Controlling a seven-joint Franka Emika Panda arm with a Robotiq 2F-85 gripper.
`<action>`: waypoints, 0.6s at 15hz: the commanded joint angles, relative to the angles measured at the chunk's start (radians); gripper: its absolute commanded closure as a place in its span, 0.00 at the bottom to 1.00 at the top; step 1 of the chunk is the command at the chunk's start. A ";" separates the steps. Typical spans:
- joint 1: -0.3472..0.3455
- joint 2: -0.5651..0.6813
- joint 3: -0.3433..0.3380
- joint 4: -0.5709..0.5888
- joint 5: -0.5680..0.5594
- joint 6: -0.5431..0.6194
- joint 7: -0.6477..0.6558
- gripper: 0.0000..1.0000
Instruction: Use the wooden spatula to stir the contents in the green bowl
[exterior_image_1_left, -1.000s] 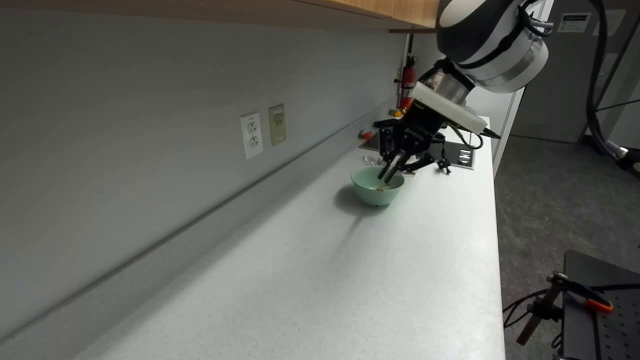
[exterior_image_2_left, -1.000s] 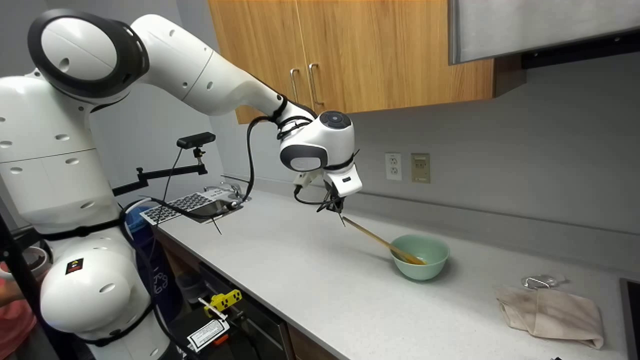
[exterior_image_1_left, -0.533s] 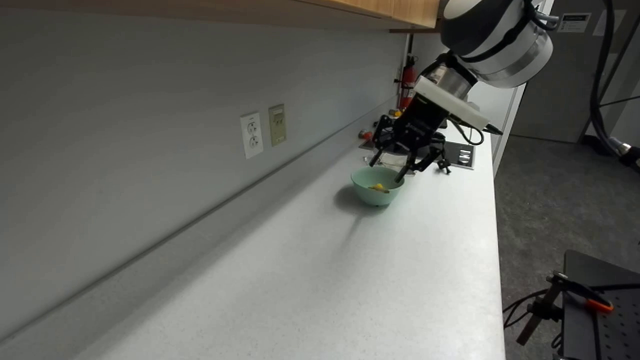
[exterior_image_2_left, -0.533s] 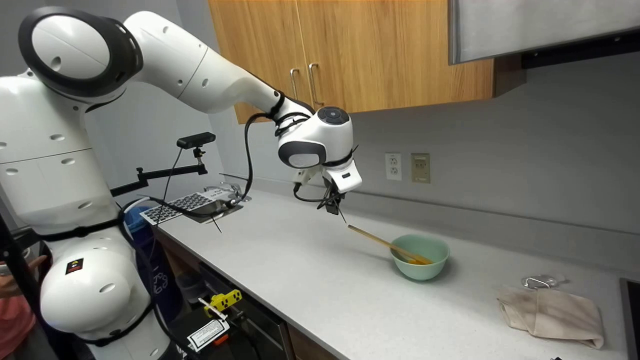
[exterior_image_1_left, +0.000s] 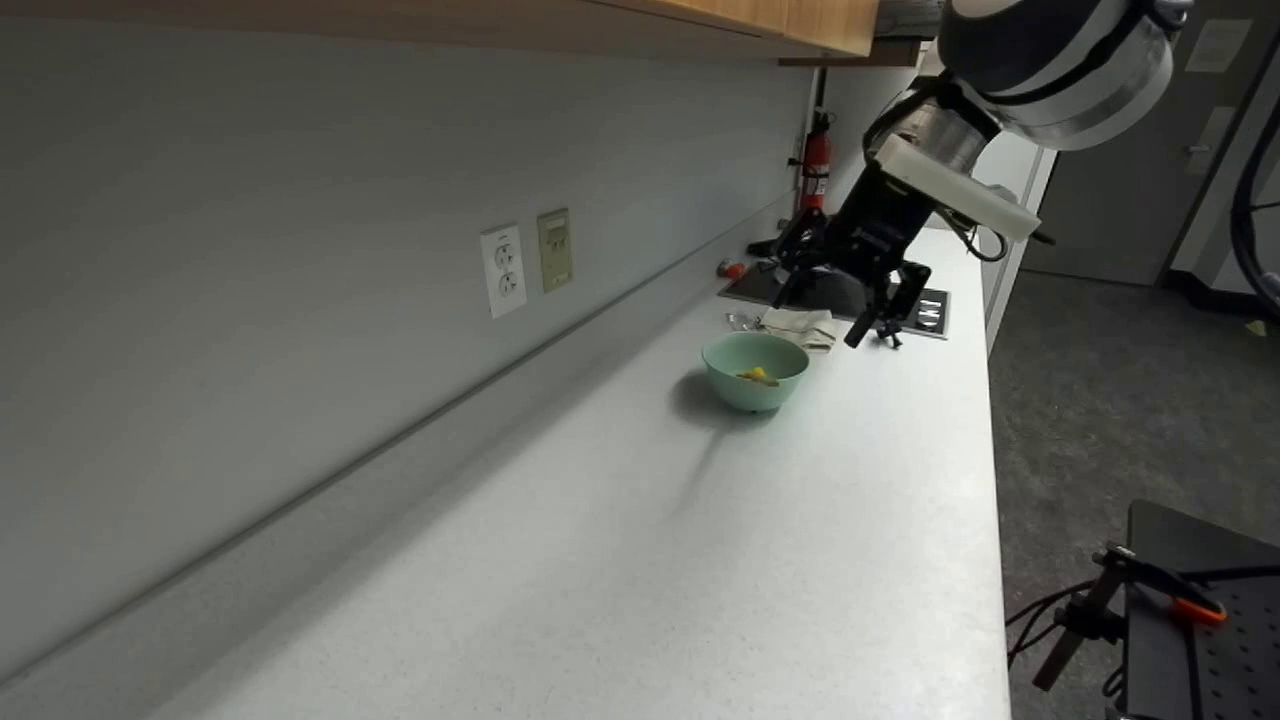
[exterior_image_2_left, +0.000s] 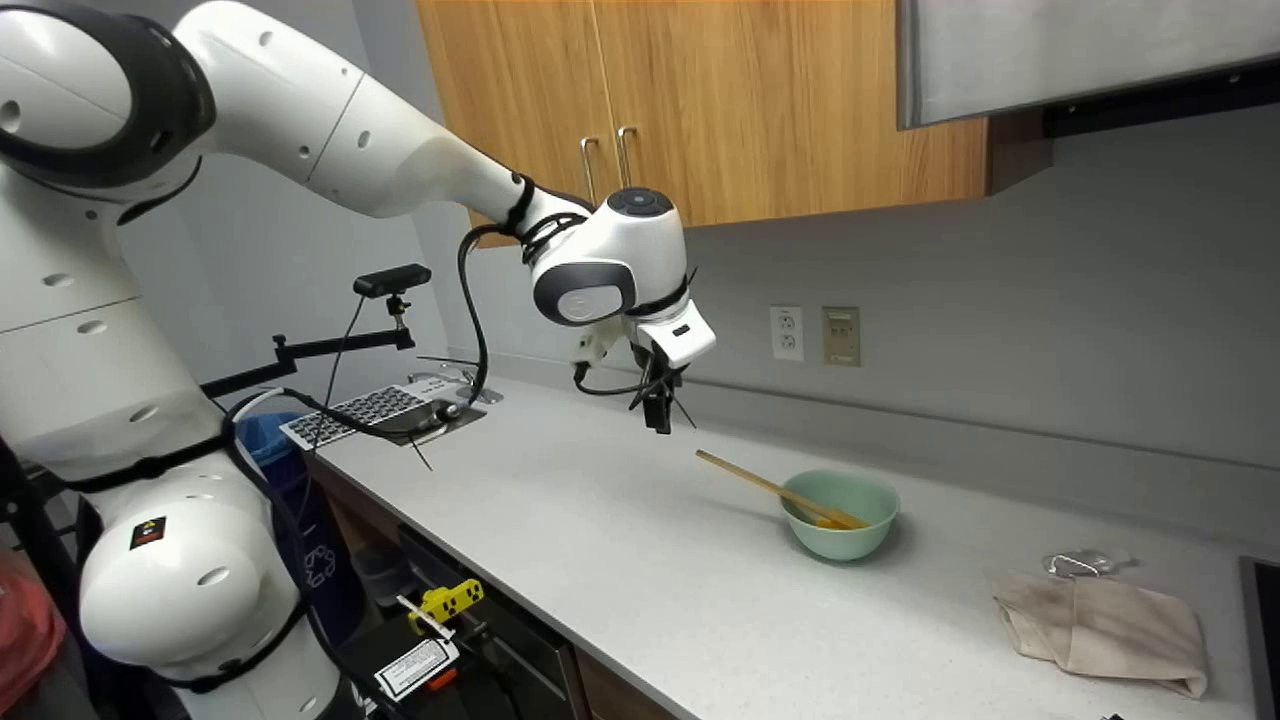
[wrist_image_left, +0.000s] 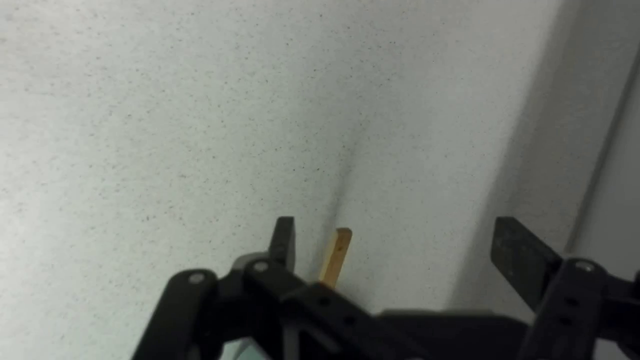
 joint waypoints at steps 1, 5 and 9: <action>-0.017 -0.141 -0.006 -0.082 -0.080 0.003 -0.008 0.00; -0.022 -0.257 -0.005 -0.115 -0.126 0.015 -0.012 0.00; -0.021 -0.328 -0.004 -0.126 -0.145 0.027 -0.026 0.00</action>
